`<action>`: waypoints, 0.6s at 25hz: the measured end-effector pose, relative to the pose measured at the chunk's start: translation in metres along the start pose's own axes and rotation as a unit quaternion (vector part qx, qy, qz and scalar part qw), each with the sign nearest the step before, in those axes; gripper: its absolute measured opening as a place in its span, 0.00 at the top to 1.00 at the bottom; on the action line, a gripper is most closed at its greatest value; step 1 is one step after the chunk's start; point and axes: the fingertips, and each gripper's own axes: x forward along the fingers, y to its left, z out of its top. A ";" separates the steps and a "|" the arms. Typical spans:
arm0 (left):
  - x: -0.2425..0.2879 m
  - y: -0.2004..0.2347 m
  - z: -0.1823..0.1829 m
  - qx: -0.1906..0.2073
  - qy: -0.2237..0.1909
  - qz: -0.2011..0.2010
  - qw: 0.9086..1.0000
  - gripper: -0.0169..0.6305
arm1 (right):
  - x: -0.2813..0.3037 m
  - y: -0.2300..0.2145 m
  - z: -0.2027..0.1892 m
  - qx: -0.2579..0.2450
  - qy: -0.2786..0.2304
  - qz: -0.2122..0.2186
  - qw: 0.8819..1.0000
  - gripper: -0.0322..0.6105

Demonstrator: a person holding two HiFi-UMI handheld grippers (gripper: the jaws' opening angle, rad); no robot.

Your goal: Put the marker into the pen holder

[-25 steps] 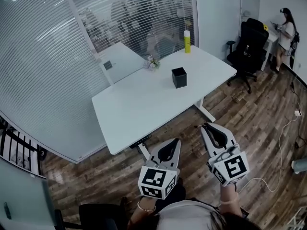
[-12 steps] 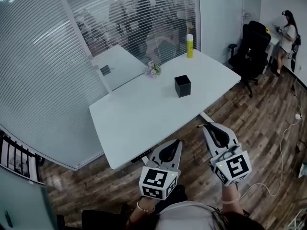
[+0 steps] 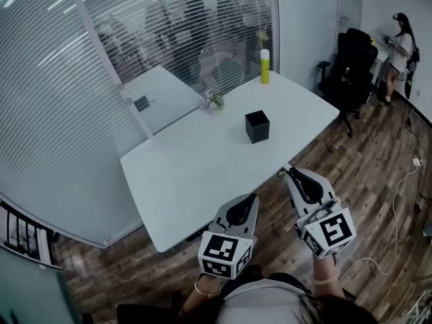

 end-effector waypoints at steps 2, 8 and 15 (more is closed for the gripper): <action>0.006 0.006 -0.001 -0.001 -0.001 -0.003 1.000 0.94 | 0.008 -0.001 -0.002 0.002 -0.001 0.000 1.000 0.86; 0.021 0.022 0.003 -0.003 -0.003 -0.008 1.000 0.94 | 0.028 -0.007 -0.003 -0.001 0.001 -0.001 1.000 0.86; 0.045 0.032 0.006 -0.003 -0.003 -0.015 1.000 0.94 | 0.047 -0.022 -0.008 -0.001 0.001 -0.002 1.000 0.86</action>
